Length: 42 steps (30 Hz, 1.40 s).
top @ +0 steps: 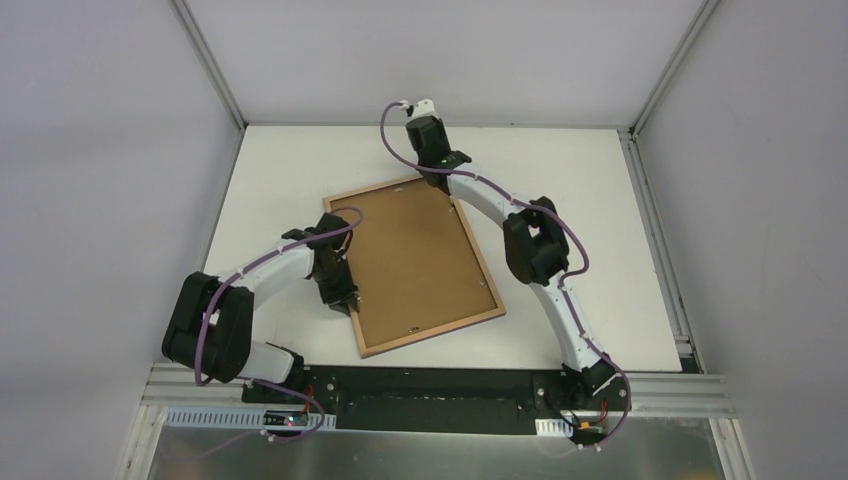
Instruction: Take the photo out of the frame
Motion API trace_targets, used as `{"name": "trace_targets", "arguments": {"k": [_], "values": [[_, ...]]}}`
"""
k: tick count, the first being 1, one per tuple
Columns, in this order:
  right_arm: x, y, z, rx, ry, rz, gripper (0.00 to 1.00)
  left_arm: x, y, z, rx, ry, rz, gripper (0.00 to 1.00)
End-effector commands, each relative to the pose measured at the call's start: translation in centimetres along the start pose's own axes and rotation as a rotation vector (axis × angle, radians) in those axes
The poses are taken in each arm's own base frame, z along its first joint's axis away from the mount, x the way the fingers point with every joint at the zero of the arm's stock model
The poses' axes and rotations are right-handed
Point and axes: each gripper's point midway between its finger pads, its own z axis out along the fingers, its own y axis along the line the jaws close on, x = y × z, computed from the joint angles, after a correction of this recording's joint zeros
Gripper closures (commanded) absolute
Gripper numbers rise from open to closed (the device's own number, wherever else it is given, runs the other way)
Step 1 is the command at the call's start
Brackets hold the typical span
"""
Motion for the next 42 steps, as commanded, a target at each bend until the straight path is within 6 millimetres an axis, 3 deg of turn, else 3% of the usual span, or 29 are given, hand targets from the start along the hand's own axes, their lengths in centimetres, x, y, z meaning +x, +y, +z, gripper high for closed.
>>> {"name": "trace_targets", "arguments": {"k": [1, 15, 21, 32, 37, 40, 42], "values": [[-0.9, -0.5, -0.1, -0.007, -0.007, -0.01, 1.0, 2.3, 1.8, 0.1, -0.077, 0.064, -0.042, 1.0], [8.1, 0.4, -1.9, -0.1, 0.298, -0.108, 1.0, 0.9, 1.1, -0.1, -0.085, 0.031, -0.054, 1.0], [10.0, 1.4, -3.5, -0.154, 0.397, -0.038, 1.0, 0.3, 0.5, 0.1, -0.083, 0.03, -0.067, 1.0], [15.7, 1.7, -6.4, -0.096, 0.677, 0.119, 1.0, -0.8, -0.8, 1.0, -0.052, 0.011, -0.129, 1.0], [16.9, 2.6, -7.2, -0.095, 0.761, 0.186, 1.0, -1.6, -1.5, 1.2, -0.039, -0.003, -0.155, 1.0], [14.9, 2.5, -7.3, -0.116, 0.727, 0.228, 1.0, -2.0, -1.7, 1.3, -0.046, -0.008, -0.155, 1.0], [12.1, 1.9, -7.5, -0.135, 0.684, 0.269, 1.0, -2.2, -1.6, 1.3, -0.052, -0.015, -0.154, 1.0]]}}
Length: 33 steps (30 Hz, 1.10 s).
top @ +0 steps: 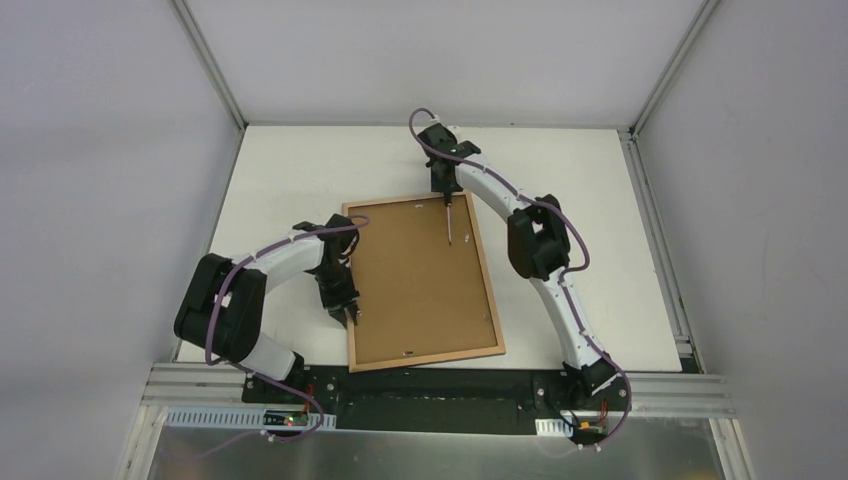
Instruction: Take the photo out of the frame
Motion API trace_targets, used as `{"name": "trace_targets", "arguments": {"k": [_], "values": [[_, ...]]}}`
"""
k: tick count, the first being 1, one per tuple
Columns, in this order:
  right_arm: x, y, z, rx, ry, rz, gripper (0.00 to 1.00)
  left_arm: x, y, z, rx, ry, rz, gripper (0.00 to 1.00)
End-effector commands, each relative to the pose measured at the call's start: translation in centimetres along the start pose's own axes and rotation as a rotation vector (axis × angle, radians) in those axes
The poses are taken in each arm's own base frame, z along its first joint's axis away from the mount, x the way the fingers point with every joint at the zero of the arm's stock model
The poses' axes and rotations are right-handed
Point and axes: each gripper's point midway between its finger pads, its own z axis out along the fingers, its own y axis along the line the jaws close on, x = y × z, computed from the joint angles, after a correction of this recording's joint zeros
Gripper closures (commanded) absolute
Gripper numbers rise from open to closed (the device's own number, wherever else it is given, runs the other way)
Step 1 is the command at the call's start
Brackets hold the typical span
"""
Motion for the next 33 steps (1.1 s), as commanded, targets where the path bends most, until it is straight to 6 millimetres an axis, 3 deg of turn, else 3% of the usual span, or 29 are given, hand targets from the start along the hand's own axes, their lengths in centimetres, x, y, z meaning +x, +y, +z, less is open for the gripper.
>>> {"name": "trace_targets", "arguments": {"k": [1, 3, 6, 8, 11, 15, 19, 25, 29, 33], "values": [[2.0, 0.7, -3.7, -0.07, 0.159, 0.036, 1.0, -4.4, -2.7, 0.4, 0.061, -0.152, -0.109, 1.0], [-0.6, 0.3, -6.0, -0.103, 0.12, 0.089, 1.0, -4.8, -2.7, 0.4, 0.057, -0.163, -0.101, 1.0], [-2.8, -0.6, -9.5, -0.154, 0.092, 0.156, 1.0, -5.6, -3.2, 0.4, 0.056, -0.159, -0.087, 1.0], [-3.2, -1.6, -11.6, -0.164, 0.093, 0.181, 1.0, -6.5, -3.5, 0.4, 0.049, -0.164, -0.079, 1.0], [-1.9, -4.2, -13.7, -0.136, 0.137, 0.198, 1.0, -8.1, -3.8, 0.5, 0.031, -0.178, -0.056, 1.0], [1.6, -8.8, -15.0, -0.057, 0.206, 0.207, 1.0, -9.7, -3.9, 0.5, 0.031, -0.177, -0.061, 1.0], [5.9, -14.9, -15.7, 0.07, 0.271, 0.254, 1.0, -9.6, -4.4, 0.3, 0.064, -0.157, -0.03, 1.0], [12.4, -25.1, -16.4, 0.316, 0.332, 0.397, 1.0, -8.8, -5.1, -0.6, 0.123, -0.143, 0.027, 0.67], [17.2, -30.7, -16.4, 0.474, 0.424, 0.555, 1.0, -8.7, -6.0, -2.1, 0.18, -0.166, 0.074, 0.54], [21.3, -35.3, -16.1, 0.647, 0.514, 0.697, 1.0, -8.7, -6.7, -4.3, 0.235, -0.212, 0.114, 0.47]]}}
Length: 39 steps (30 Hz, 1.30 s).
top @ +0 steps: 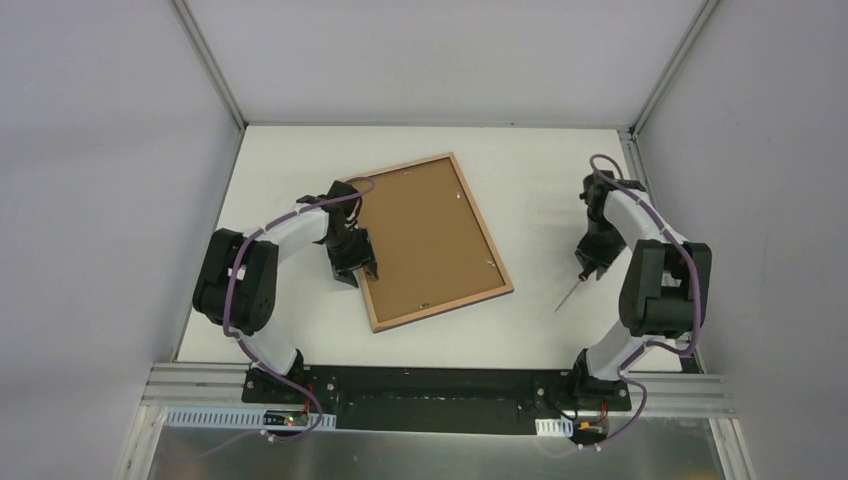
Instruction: Take the photo out of the frame
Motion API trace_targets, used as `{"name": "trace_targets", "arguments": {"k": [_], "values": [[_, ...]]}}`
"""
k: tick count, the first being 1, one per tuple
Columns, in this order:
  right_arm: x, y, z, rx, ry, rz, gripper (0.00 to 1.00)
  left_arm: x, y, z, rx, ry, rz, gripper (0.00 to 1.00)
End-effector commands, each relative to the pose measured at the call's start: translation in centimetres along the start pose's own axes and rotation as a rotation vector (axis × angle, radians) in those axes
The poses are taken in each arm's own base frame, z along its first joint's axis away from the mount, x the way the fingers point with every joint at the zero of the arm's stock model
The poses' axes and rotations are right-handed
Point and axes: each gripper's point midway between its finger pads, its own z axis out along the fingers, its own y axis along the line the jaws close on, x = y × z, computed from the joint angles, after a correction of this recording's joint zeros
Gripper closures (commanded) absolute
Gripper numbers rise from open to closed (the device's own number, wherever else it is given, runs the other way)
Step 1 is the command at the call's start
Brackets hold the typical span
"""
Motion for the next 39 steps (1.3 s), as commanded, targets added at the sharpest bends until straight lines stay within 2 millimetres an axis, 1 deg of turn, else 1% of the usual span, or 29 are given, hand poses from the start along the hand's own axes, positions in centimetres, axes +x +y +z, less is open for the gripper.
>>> {"name": "trace_targets", "arguments": {"k": [1, 4, 8, 11, 13, 15, 17, 18, 19, 22, 23, 28, 31, 35, 37, 39], "values": [[-0.2, -5.1, 2.5, 0.141, 0.063, 0.208, 1.0, -1.0, -1.5, -3.3, 0.096, -0.092, 0.072, 0.46], [-0.5, -6.6, 4.0, 0.183, 0.133, 0.292, 1.0, -0.7, -1.9, -4.7, 0.127, -0.121, 0.094, 0.44], [-2.3, -8.4, 4.8, 0.28, 0.081, 0.359, 1.0, -0.2, -1.7, -6.1, 0.146, -0.157, 0.116, 0.44], [-3.9, -9.4, 4.9, 0.347, 0.005, 0.378, 0.94, 0.3, -1.5, -6.7, 0.155, -0.176, 0.122, 0.44], [-4.5, -10.1, 5.1, 0.392, -0.026, 0.38, 0.9, 0.6, -1.3, -6.9, 0.157, -0.182, 0.124, 0.44], [-4.7, -10.6, 5.4, 0.425, -0.041, 0.38, 0.82, 0.8, -1.1, -7.1, 0.159, -0.187, 0.126, 0.43], [-4.7, -10.6, 5.9, 0.438, -0.039, 0.372, 0.68, 0.9, -1.0, -7.3, 0.161, -0.194, 0.129, 0.43], [-4.6, -10.4, 6.1, 0.438, -0.029, 0.367, 0.66, 1.0, -1.0, -7.4, 0.161, -0.199, 0.131, 0.43], [-4.4, -10.2, 6.4, 0.438, -0.016, 0.357, 0.6, 1.0, -1.0, -7.5, 0.162, -0.204, 0.133, 0.43], [-4.1, -9.8, 7.0, 0.422, 0.009, 0.343, 0.48, 1.0, -1.0, -7.8, 0.166, -0.213, 0.14, 0.43], [-3.9, -9.5, 7.2, 0.411, 0.018, 0.338, 0.46, 0.9, -1.1, -7.9, 0.168, -0.215, 0.141, 0.43], [-3.4, -8.9, 7.9, 0.388, 0.052, 0.322, 0.45, 0.7, -1.3, -8.3, 0.176, -0.227, 0.151, 0.43], [-3.5, -8.5, 7.9, 0.356, 0.044, 0.322, 0.37, 0.7, -1.4, -8.5, 0.179, -0.233, 0.156, 0.43], [-3.6, -7.8, 7.8, 0.307, 0.046, 0.316, 0.32, 0.7, -1.5, -8.6, 0.183, -0.233, 0.161, 0.43], [-3.8, -7.6, 7.3, 0.278, 0.032, 0.323, 0.27, 0.8, -1.5, -8.6, 0.185, -0.229, 0.164, 0.43], [-3.9, -7.5, 6.6, 0.242, 0.014, 0.337, 0.18, 0.8, -1.6, -8.6, 0.189, -0.225, 0.167, 0.43]]}}
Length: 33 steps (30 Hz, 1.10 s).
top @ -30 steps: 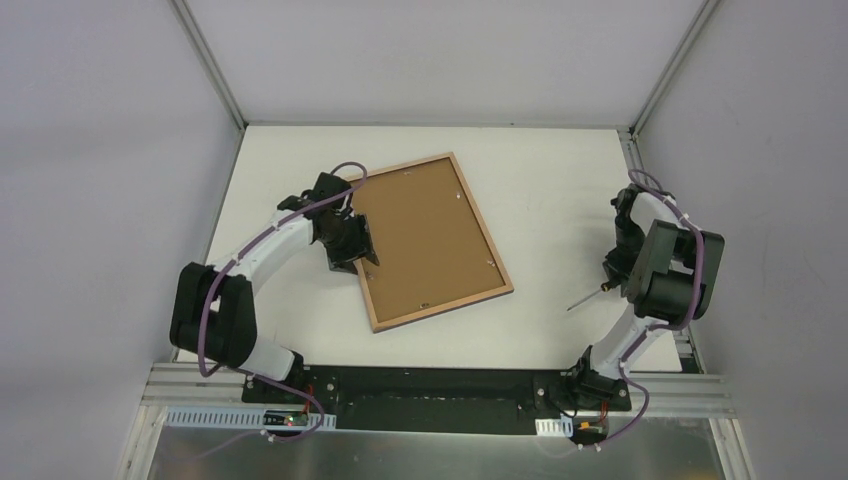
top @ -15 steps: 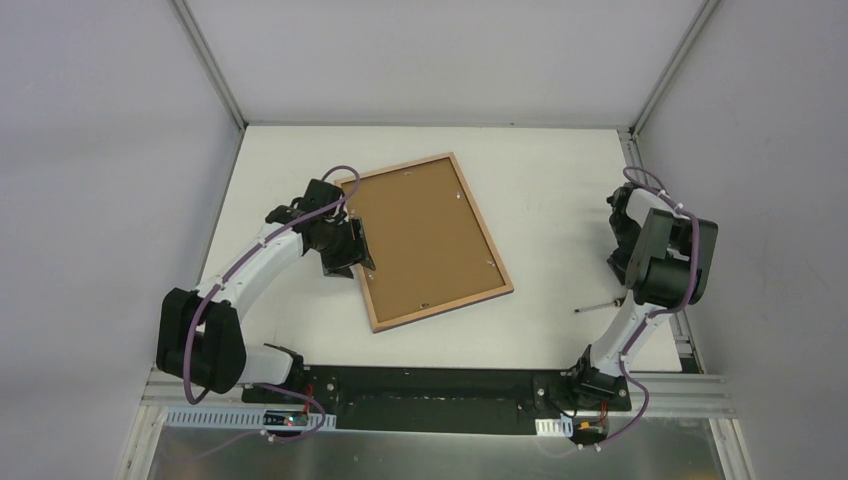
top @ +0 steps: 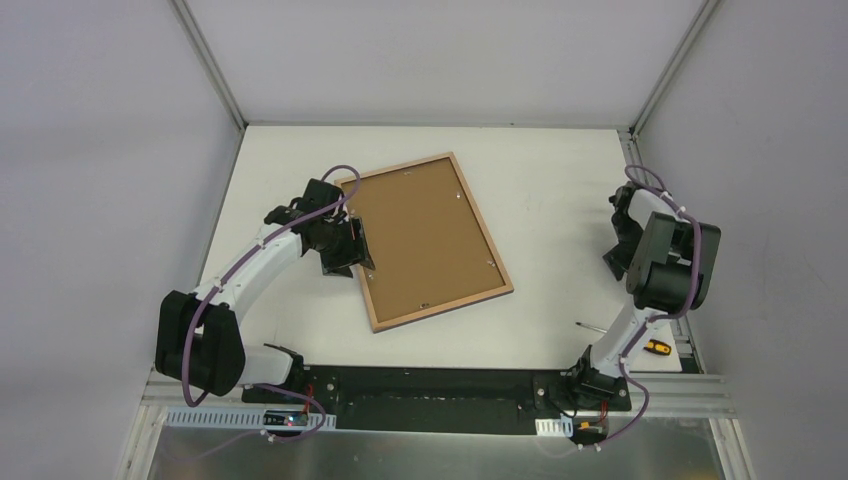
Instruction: Take the photo out of the frame
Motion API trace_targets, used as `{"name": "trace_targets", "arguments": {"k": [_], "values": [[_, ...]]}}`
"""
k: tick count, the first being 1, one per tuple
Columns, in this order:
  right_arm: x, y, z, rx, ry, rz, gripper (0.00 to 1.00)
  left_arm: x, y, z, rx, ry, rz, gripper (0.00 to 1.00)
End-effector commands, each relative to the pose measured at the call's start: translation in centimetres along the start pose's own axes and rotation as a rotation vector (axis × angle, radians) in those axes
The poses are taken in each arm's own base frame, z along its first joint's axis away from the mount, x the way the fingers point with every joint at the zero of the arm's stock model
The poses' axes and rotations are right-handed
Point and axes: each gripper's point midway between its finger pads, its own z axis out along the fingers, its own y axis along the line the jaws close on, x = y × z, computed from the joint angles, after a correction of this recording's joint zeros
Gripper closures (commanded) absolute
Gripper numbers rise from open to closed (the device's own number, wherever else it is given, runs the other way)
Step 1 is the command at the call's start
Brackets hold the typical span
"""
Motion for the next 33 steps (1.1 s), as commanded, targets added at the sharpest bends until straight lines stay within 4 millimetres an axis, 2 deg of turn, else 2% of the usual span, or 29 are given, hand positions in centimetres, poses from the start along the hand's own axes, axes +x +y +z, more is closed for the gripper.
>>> {"name": "trace_targets", "arguments": {"k": [1, 6, 8, 10, 15, 16, 19, 21, 23, 26, 29, 33], "values": [[0.0, 1.6, -1.6, -0.161, 0.001, 0.062, 0.16, 0.0, -0.2, -1.0, 0.019, 0.0, 0.015, 0.43], [0.0, 2.0, -3.6, -0.256, 0.019, 0.028, 0.08, 0.2, -0.7, -0.8, 0.042, 0.028, 0.017, 0.42], [0.7, 2.8, -4.8, -0.326, 0.038, -0.031, 0.06, 0.1, -1.0, -0.8, 0.055, 0.034, 0.019, 0.42], [1.7, 4.6, -7.1, -0.441, 0.024, -0.117, 0.03, -0.1, -1.4, -0.9, 0.069, 0.034, 0.028, 0.41], [7.1, 9.9, -14.0, -0.749, 0.042, -0.37, 0.01, -0.6, -2.7, -1.3, 0.121, 0.043, 0.047, 0.39], [8.7, 10.9, -15.6, -0.809, 0.052, -0.422, 0.01, -0.7, -3.0, -1.3, 0.136, 0.051, 0.045, 0.39], [12.1, 12.3, -18.9, -0.903, 0.029, -0.511, 0.01, -1.1, -4.6, -1.3, 0.187, 0.069, 0.035, 0.37], [14.5, 13.1, -20.3, -0.98, 0.047, -0.56, 0.01, -1.3, -5.5, -1.2, 0.204, 0.078, 0.025, 0.37], [16.6, 13.6, -20.5, -1.004, 0.046, -0.627, 0.01, -1.3, -6.6, -1.0, 0.223, 0.089, 0.013, 0.36], [18.5, 14.0, -20.1, -0.976, 0.024, -0.709, 0.02, -1.3, -8.2, -0.6, 0.242, 0.112, -0.027, 0.38], [19.0, 14.1, -19.1, -0.93, -0.012, -0.746, 0.07, -1.3, -9.6, 0.3, 0.246, 0.149, -0.106, 0.39], [18.8, 13.8, -17.2, -0.873, -0.042, -0.764, 0.19, -1.6, -10.9, 1.7, 0.21, 0.175, -0.247, 0.41]]}}
